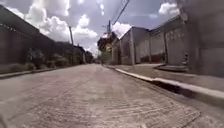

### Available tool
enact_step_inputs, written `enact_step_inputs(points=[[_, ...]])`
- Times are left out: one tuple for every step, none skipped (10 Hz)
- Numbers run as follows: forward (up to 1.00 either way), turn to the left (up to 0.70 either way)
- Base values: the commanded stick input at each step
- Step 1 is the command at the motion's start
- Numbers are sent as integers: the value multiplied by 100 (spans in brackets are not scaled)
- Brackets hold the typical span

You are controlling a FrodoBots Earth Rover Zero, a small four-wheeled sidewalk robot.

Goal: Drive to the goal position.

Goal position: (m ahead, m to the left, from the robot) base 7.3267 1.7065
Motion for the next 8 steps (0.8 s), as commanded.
enact_step_inputs(points=[[85,1],[85,8],[85,25],[85,33],[85,14],[85,1],[85,0],[85,0]])
